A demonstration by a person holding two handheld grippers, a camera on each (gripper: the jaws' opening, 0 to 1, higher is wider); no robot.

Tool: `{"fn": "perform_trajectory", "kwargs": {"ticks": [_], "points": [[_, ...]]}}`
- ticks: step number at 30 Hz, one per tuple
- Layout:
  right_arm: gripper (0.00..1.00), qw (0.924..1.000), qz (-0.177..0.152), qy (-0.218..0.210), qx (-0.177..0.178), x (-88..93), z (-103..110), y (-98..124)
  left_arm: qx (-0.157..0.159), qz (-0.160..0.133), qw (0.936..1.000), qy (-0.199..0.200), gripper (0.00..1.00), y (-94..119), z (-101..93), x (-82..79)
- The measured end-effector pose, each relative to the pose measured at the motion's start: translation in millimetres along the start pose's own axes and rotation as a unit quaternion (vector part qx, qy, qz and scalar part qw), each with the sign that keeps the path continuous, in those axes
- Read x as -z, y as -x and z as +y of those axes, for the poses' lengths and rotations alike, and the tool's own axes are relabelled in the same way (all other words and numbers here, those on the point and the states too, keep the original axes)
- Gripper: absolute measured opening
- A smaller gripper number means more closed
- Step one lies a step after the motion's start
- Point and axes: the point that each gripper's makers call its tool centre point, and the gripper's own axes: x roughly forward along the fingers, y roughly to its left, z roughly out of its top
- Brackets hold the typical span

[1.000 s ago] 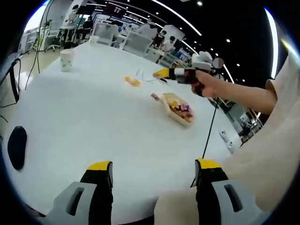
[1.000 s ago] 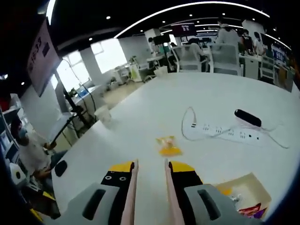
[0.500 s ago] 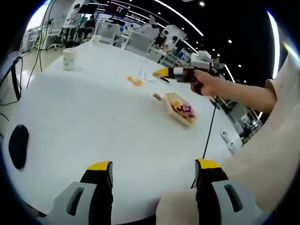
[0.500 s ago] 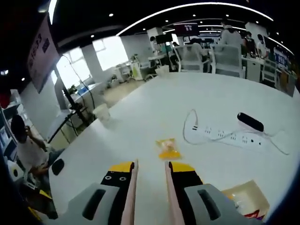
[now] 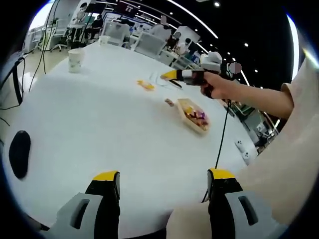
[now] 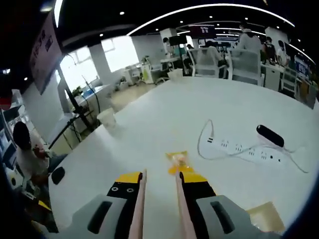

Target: Place the target food into the container with the food tongs after gripping and lifting it, then release it inside without dropping or visibly crushing the food.

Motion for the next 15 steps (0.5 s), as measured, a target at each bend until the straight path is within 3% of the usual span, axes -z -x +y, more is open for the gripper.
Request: {"fn": "perform_trajectory", "kwargs": {"ticks": [15], "points": [[0.3,0.999,-0.008,0.041,0.014,-11.4,-9.1,-13.8,0.005,0.005,1.0,0.007,0.72,-6.6,-4.1,1.3]]}}
